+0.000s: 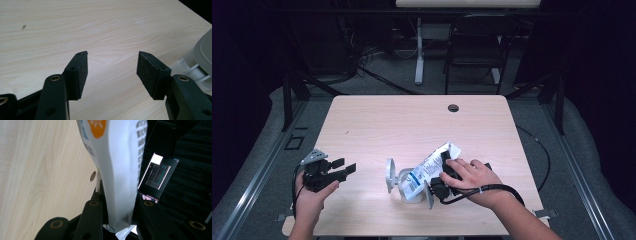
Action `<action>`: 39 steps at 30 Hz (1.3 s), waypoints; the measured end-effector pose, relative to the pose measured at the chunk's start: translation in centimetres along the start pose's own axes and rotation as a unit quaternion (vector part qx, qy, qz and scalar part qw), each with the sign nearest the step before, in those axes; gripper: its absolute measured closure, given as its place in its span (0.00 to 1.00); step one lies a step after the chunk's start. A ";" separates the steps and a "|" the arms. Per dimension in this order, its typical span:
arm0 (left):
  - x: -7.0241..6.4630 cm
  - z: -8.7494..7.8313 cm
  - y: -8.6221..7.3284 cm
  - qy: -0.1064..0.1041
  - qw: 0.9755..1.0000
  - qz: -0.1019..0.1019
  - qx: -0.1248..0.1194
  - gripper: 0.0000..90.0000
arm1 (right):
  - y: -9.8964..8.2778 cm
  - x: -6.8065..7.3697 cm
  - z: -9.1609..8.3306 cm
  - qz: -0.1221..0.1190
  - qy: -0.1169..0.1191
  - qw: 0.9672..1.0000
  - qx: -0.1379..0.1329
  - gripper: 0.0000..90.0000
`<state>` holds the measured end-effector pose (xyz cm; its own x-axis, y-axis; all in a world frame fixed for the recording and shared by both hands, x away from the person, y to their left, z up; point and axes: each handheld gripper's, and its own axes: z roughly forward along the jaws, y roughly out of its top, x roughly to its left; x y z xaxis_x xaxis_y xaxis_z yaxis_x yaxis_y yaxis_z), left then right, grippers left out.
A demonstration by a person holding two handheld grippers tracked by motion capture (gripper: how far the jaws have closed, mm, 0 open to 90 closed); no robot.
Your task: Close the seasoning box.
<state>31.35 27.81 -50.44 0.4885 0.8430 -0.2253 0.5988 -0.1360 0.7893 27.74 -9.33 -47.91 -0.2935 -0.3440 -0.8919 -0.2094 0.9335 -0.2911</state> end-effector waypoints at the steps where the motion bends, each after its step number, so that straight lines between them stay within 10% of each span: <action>1: 0.0 0.0 0.0 0.000 1.000 0.000 0.000 0.47 | 0.0 0.0 0.0 0.001 0.001 1.000 -0.002 0.89; 39: 0.1 0.0 0.0 0.004 1.000 0.000 -0.002 0.47 | -0.4 0.3 0.0 0.025 0.018 1.000 -0.006 0.92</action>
<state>31.39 27.87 -50.50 0.4842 0.8468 -0.2203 0.5960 -0.1349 0.7916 27.69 -9.77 -48.03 -0.3379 -0.3011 -0.8917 -0.2055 0.9482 -0.2423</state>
